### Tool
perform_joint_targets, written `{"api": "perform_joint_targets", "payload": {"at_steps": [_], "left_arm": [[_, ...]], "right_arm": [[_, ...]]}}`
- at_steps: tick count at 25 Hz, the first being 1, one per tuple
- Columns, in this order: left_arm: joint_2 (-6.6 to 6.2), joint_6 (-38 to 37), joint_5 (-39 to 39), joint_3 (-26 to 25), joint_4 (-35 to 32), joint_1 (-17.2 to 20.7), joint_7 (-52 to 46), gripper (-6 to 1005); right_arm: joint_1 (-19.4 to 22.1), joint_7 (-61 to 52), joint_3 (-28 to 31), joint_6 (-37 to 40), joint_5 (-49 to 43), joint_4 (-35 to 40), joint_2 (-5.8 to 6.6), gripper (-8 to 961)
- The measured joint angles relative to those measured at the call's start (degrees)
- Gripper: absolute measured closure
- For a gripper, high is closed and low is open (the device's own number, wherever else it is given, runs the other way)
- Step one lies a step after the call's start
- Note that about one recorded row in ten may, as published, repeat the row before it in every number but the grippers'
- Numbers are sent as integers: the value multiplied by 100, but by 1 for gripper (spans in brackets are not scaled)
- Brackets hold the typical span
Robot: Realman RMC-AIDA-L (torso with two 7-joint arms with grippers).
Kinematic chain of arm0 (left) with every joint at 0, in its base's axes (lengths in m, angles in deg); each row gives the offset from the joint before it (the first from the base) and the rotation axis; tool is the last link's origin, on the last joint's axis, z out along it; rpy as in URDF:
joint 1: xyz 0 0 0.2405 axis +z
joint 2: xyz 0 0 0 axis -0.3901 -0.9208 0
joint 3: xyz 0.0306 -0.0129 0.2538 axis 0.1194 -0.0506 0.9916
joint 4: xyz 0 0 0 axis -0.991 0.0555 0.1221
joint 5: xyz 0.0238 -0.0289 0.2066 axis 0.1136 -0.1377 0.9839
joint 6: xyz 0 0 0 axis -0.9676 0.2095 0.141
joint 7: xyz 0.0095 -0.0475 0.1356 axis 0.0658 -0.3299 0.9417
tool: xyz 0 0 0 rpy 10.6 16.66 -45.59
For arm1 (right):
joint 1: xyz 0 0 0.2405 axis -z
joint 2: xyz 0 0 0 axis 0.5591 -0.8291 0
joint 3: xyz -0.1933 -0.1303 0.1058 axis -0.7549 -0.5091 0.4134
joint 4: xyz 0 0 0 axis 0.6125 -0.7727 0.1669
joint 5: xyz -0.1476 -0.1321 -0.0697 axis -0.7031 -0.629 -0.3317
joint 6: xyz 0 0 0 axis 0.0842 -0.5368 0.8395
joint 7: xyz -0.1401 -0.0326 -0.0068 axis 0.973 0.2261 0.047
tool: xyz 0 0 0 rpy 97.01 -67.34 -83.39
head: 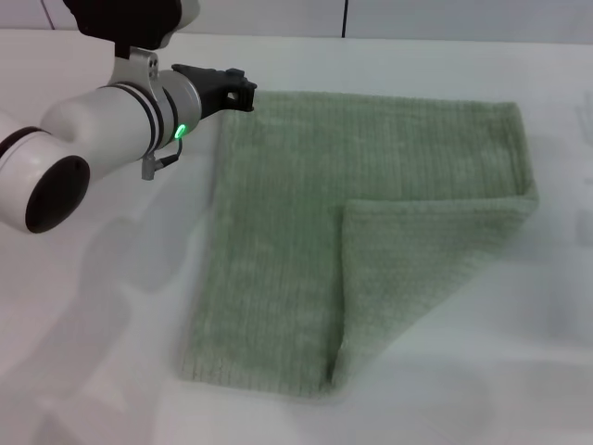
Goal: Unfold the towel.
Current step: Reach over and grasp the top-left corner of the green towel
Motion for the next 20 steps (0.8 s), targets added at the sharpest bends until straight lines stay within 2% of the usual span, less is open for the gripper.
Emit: {"api": "perform_joint_targets", "payload": {"at_steps": [8, 20], "left_arm": [[-7, 83, 0, -47, 19, 3, 7, 1001], [5, 637, -8, -47, -2, -179, 36, 1001]], "right_arm": [[-8, 0, 0, 14, -7, 6, 0, 146], [-15, 0, 0, 17, 0, 19, -4, 146]]}}
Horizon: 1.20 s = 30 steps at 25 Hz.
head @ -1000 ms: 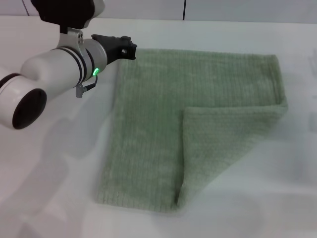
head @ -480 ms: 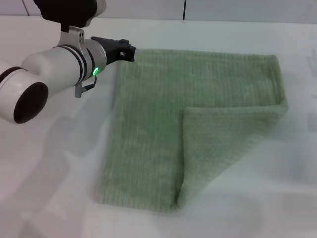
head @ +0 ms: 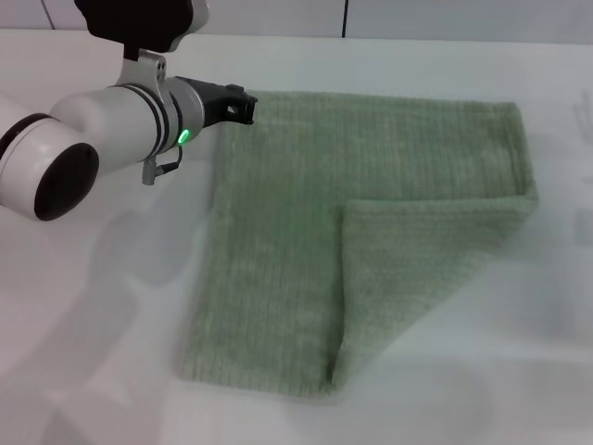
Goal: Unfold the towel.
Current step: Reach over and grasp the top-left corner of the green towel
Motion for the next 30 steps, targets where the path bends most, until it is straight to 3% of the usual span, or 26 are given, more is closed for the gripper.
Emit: {"api": "perform_joint_targets", "payload": {"at_steps": [8, 15, 19, 30], "left_arm": [[10, 518, -146, 0, -89, -321, 285, 1000], [22, 461, -1127, -163, -389, -454, 1247, 1000], [30, -13, -1770, -245, -621, -424, 1718, 1000], [24, -1060, -2338, -69, -997, -212, 1836, 1000]], "right_arm": [[7, 0, 0, 0, -4, -2, -6, 146], [-2, 0, -2, 74, -6, -24, -3, 145], [-22, 0, -2, 132, -6, -27, 2, 145], [-46, 0, 1, 140, -6, -47, 12, 145]]}}
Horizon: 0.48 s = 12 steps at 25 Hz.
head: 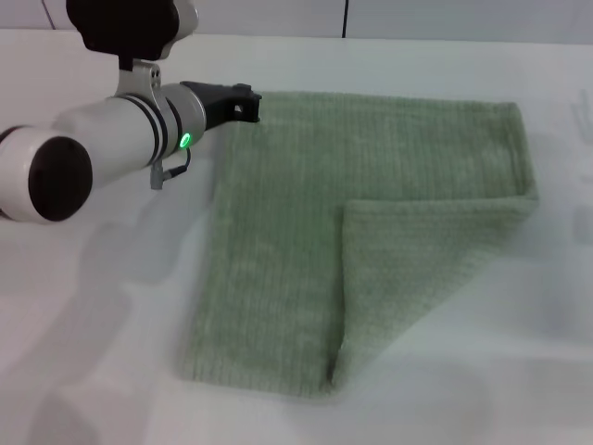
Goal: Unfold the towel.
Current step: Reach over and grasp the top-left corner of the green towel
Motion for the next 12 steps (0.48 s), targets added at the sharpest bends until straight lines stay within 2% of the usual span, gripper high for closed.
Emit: {"api": "perform_joint_targets", "payload": {"at_steps": [9, 12], "left_arm": [[0, 693, -56, 120, -294, -467, 4, 1000], [4, 664, -68, 97, -297, -464, 5, 1000]], "right_arm": [[0, 0, -4, 0, 0, 11, 0, 145], [0, 0, -8, 0, 0, 14, 0, 146]]}}
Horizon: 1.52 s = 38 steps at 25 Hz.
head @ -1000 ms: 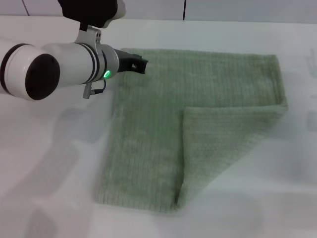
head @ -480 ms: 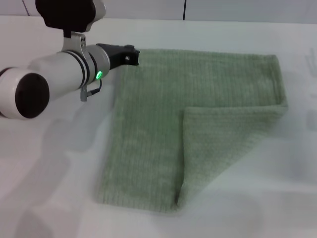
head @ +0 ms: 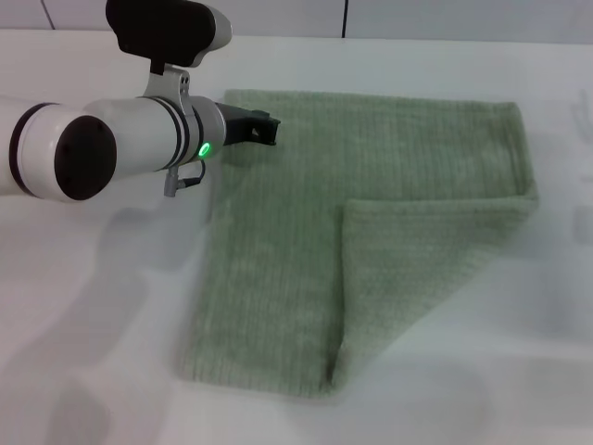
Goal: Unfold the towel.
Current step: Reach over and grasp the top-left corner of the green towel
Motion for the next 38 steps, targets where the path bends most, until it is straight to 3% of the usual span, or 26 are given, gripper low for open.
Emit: {"api": "perform_joint_targets", "payload": {"at_steps": [28, 38], "left_arm": [[34, -463, -156, 42, -629, -143, -7, 1000], [42, -662, -369, 271, -825, -225, -22, 1001]], "right_arm": [[-98, 0, -20, 96, 1, 7, -1, 146], [-174, 0, -29, 176, 1, -14, -1, 146]]}}
